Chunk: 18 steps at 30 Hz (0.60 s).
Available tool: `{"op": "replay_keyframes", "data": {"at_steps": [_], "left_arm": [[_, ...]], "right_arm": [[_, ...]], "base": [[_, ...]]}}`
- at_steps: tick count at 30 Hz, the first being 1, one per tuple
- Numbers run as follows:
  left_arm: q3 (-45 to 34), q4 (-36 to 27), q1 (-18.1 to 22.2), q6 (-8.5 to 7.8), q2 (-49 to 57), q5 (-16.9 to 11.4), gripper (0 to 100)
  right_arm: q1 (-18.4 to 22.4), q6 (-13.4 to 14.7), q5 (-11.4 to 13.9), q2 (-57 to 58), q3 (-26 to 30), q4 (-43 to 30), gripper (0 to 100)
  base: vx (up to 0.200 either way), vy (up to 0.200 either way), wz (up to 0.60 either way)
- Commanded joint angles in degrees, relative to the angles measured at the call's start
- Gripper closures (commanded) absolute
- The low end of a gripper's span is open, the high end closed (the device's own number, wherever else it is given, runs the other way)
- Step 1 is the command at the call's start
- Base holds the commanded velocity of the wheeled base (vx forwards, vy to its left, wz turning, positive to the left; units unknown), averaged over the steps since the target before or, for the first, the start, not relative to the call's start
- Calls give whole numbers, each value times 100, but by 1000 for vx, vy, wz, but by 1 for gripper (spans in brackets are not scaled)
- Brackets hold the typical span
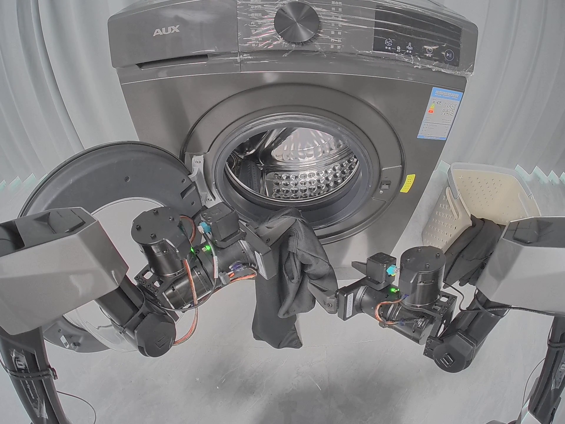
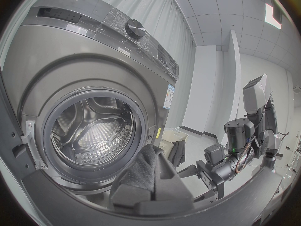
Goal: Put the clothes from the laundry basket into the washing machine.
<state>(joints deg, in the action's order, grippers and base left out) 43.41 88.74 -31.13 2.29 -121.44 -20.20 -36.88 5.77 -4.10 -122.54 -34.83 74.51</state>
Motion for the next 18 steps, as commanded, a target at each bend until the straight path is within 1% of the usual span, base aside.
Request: {"op": "replay_keyframes", "data": {"at_steps": [1,4,13,18], "left_arm": [[-17,3,2,-1,7,-2,100],[-17,3,2,-1,7,-2,100],[-26,3,11,-1,7,-10,100],[-34,3,20,-9,7,-10,100]], "right_arm": [[75,-32,23,-332,-261,20,0],[75,-84,32,-385,-402,20,0],[23,-102,40,-560,-701,20,0],[58,-172,40,-675,-771,116,0]], "base": [[0,0,0],[0,0,0],[0,0,0],[0,0,0]]}}
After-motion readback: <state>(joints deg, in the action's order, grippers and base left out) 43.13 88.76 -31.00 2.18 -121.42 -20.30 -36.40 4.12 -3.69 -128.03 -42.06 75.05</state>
